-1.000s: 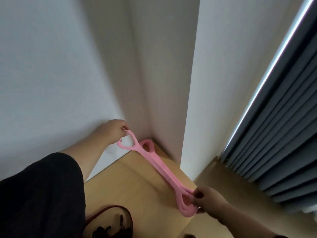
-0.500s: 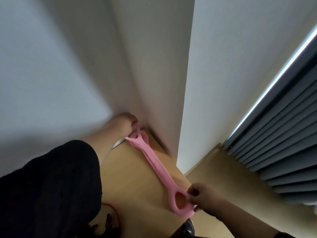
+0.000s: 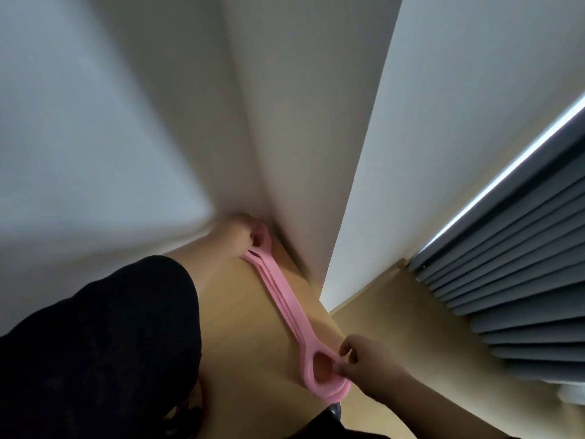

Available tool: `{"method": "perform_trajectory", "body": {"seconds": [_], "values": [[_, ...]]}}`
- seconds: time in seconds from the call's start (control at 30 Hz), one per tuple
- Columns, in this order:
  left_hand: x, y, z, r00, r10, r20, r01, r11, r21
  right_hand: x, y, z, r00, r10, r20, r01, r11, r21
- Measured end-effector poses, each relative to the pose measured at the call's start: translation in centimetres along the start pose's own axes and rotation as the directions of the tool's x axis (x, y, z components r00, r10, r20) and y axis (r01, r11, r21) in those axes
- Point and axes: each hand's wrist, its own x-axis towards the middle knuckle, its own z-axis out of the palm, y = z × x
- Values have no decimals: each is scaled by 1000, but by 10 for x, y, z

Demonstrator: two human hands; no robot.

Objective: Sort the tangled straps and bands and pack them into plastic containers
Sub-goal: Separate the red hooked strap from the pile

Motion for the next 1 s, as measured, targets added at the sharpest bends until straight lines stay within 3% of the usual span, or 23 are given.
{"method": "perform_trajectory", "body": {"seconds": [0.07,0.27,0.4,0.63,0.83,1.0], "values": [[-10,1,-6,999,-30,15,31,998,-57,1,0,-1,1000,-6,10,6,1000,-7],[-53,-11,0,993,-21,-116,-2,980,-200,6,-6,-3,996,-82,-26,80,995,-54],[-93,-23,8,996,-48,-72,30,972,-233,9,-19,-6,987,-142,-71,136,987,-87],[-182,-54,23,973,-225,-59,200,940,-277,8,-67,2,922,-339,-189,283,920,-272],[-281,-72,37,912,-409,-7,384,861,-334,12,-120,36,853,-519,-61,480,824,-302],[-373,-82,55,841,-536,74,521,766,-376,16,-159,82,828,-554,90,554,782,-284]]}}
